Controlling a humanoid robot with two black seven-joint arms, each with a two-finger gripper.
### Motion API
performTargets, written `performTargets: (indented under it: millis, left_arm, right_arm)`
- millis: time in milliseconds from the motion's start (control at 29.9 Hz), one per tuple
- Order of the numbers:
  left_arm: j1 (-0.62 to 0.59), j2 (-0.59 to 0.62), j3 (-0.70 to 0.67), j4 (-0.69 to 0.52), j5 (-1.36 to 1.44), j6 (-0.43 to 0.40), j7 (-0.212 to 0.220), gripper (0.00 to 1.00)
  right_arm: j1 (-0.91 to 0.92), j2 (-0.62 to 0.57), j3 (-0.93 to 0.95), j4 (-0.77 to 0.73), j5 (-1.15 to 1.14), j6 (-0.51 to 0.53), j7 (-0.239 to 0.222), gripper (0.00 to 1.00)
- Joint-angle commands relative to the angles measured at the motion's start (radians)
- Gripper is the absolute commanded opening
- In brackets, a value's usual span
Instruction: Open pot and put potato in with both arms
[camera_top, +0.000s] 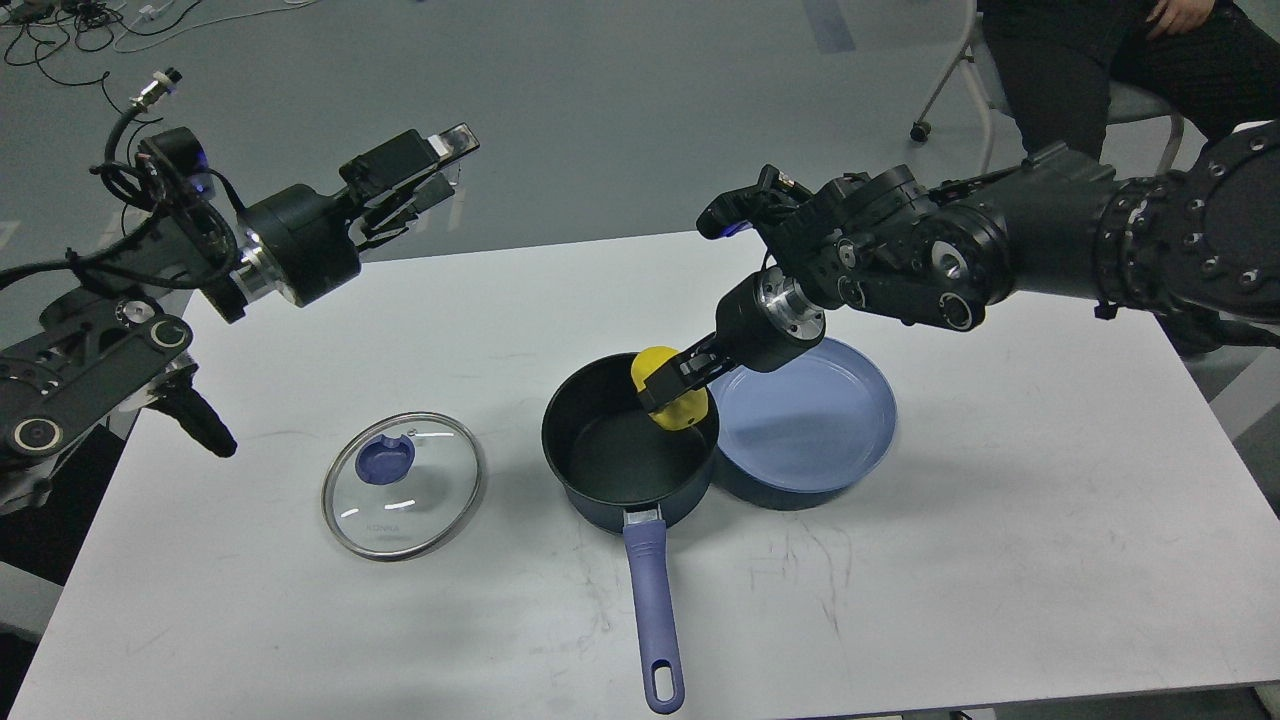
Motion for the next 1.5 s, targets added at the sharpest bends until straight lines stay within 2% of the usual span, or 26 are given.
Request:
performTargets:
  millis: [0, 33, 67, 200, 334, 768, 902, 935, 1002, 1136, 1203, 1403, 1470]
  left_arm:
    - [0.0, 0.0, 0.0, -0.002, 0.0, 0.0, 0.0, 0.97]
    - [0.001, 0.0, 0.0, -0.002, 0.0, 0.0, 0.0, 0.97]
    - [0.001, 0.0, 0.0, -0.002, 0.0, 0.0, 0.0, 0.97]
    - [0.001, 0.0, 0.002, -0.003, 0.0, 0.0, 0.0, 0.97]
    - [0.001, 0.0, 0.0, -0.003, 0.0, 0.0, 0.0, 0.97]
    - [0.0, -0.009, 0.003, -0.002, 0.0, 0.0, 0.001, 0.97]
    - [0.001, -0.013, 0.005, 0.0, 0.0, 0.0, 0.001, 0.97]
    - [0.001, -0.013, 0.005, 0.0, 0.0, 0.0, 0.001, 0.97]
    - [0.005, -0.02, 0.003, 0.003, -0.003, 0.0, 0.001, 0.97]
    - [0.006, -0.055, 0.002, 0.013, -0.009, 0.0, 0.001, 0.97]
    - [0.014, -0.075, 0.0, 0.018, -0.026, 0.002, 0.0, 0.97]
    - [0.044, -0.142, -0.008, 0.059, -0.109, 0.003, -0.002, 0.97]
    - [0.07, -0.176, -0.049, 0.079, -0.17, 0.003, -0.002, 0.97]
  right_arm:
    - [-0.006, 0.0, 0.012, -0.001, 0.0, 0.0, 0.0, 0.59]
    - [-0.008, 0.0, 0.015, -0.001, 0.0, 0.0, 0.0, 0.63]
    - [-0.008, 0.0, 0.021, -0.001, 0.0, 0.0, 0.0, 0.74]
    - [-0.006, 0.0, 0.027, -0.002, 0.0, 0.0, 0.0, 0.9]
    - [-0.006, 0.0, 0.03, -0.007, 0.0, 0.0, 0.0, 0.95]
    - [0.049, 0.0, 0.156, -0.03, 0.03, 0.0, 0.0, 0.96]
    - [0.014, -0.211, 0.257, -0.019, 0.056, 0.0, 0.0, 0.96]
    - [0.014, -0.212, 0.257, -0.019, 0.056, 0.0, 0.0, 0.96]
    - [-0.05, -0.312, 0.335, -0.025, 0.095, 0.0, 0.0, 0.96]
    - [-0.144, -0.405, 0.471, -0.036, 0.177, 0.0, 0.0, 0.96]
    - [-0.24, -0.466, 0.613, -0.039, 0.233, 0.0, 0.0, 0.96]
    - [-0.498, -0.489, 0.92, -0.041, 0.329, 0.0, 0.0, 0.96]
    - [-0.619, -0.479, 1.048, -0.041, 0.365, 0.0, 0.0, 0.96]
